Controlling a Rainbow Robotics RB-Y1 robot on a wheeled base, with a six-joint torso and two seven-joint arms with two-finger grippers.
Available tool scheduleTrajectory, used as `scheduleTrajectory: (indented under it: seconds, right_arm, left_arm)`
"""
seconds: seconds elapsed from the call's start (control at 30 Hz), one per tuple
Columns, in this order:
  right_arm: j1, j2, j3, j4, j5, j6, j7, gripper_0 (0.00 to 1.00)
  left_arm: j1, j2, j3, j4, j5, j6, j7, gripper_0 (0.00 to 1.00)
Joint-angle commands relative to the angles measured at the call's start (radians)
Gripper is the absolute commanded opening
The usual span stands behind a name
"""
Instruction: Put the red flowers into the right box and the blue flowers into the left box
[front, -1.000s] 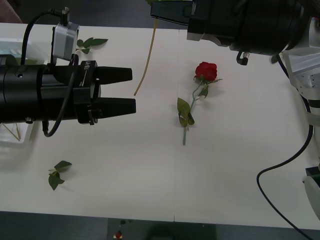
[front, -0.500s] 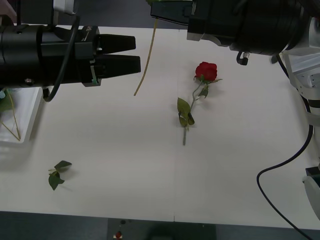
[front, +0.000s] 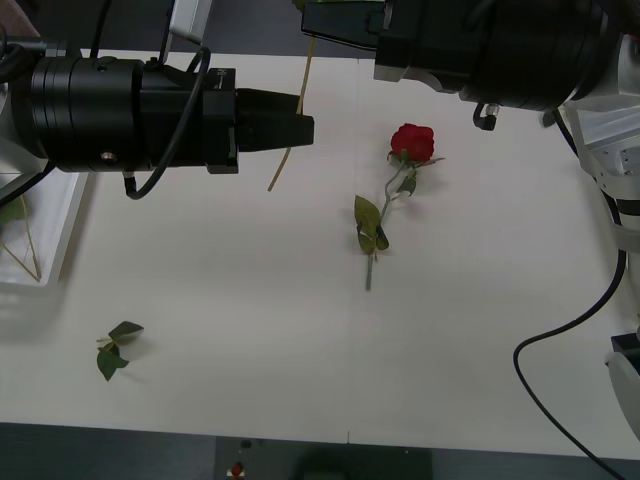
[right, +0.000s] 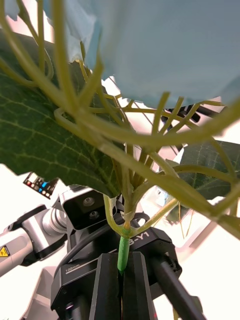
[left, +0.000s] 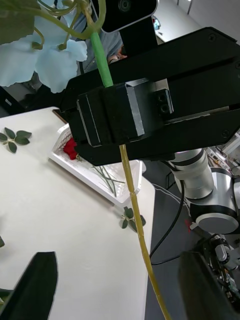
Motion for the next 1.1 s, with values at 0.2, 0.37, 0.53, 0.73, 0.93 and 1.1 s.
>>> scheduleTrajectory:
  seconds: [0.2, 0.37, 0.53, 0.73, 0.93, 1.1]
  right_arm:
    - [-0.043, 0.02, -0.011, -0.014, -0.007, -0.004, -0.039, 0.0]
    - [-0.043, 0.02, -0.011, -0.014, -0.007, -0.004, -0.039, 0.0]
    - [-0.043, 0.02, -0.011, -0.014, -0.007, -0.004, -0.039, 0.1]
    - [-0.043, 0.02, -0.011, -0.014, -0.007, -0.004, -0.039, 1.0]
    - [-0.043, 0.02, -0.011, -0.014, -0.007, -0.004, -0.039, 1.0]
    - [-0.043, 0.02, -0.011, -0.014, -0.007, -0.004, -0.039, 1.0]
  left_arm:
    - [-0.025, 0.003, 0.02, -0.008, 0.006, -0.008, 0.06, 0.0]
    - [-0.025, -0.002, 0.008, -0.008, 0.006, -0.008, 0.063, 0.0]
    - [-0.023, -0.002, 0.003, -0.006, 0.006, -0.008, 0.065, 0.0]
    - [-0.023, 0.0, 0.005, 0.001, 0.008, -0.014, 0.072, 0.0]
    - [-0.022, 0.014, 0.005, 0.009, 0.029, -0.017, 0.074, 0.0]
    - [-0.017, 0.041, 0.019, 0.034, 0.074, -0.017, 0.071, 0.0]
